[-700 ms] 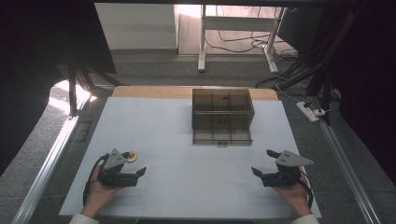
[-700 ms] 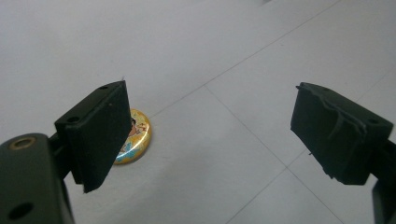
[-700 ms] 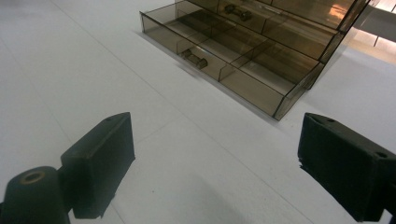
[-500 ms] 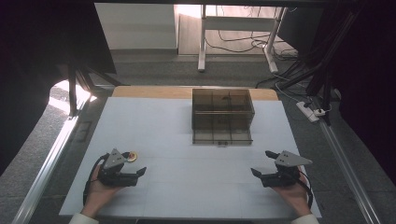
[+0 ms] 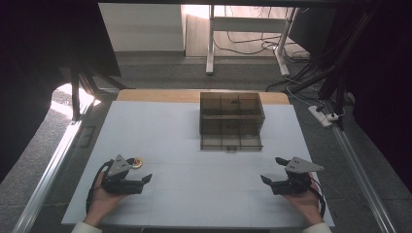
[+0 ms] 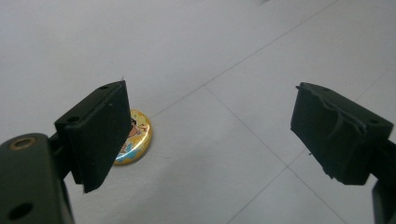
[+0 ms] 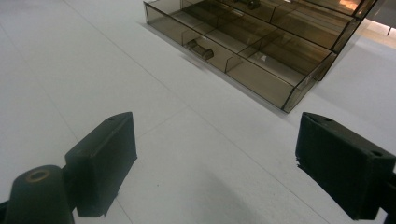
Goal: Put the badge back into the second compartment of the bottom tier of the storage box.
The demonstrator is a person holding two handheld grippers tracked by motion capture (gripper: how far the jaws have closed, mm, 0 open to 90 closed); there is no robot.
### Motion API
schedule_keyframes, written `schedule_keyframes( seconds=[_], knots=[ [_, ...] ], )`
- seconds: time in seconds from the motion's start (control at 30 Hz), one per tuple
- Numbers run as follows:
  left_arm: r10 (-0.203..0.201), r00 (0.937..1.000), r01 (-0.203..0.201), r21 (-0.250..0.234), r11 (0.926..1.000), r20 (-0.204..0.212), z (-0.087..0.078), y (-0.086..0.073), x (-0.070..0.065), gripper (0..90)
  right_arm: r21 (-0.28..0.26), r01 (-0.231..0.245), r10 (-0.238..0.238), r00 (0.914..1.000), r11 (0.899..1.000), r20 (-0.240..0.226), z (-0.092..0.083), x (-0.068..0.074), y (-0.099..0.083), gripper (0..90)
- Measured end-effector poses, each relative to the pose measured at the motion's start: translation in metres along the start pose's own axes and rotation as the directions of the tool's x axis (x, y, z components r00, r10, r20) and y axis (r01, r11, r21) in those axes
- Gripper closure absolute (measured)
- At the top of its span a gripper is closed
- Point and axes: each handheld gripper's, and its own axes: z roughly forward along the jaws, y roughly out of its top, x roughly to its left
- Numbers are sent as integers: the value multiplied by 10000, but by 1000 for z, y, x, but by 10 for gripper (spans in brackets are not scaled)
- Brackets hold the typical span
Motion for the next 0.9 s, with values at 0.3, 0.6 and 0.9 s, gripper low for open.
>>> schedule_keyframes(
  seconds=[0.3, 0.6, 0.9],
  knots=[
    [0, 10000, 0, 15, 10000, 5, 1, 0, 1, 127, 70, 25, -25, 10000, 10000, 18, 0, 0, -1, 131],
    [-1, 10000, 1, -65, 10000, 1, 0, 3, 0, 127, 119, 48, -49, 10000, 9999, 28, 1, 0, -2, 132],
    [-51, 9998, 51, 2, 10000, -213, -3, 7, 7, 128, 108, 43, -43, 10000, 9999, 38, 0, 0, -2, 132]
  ],
)
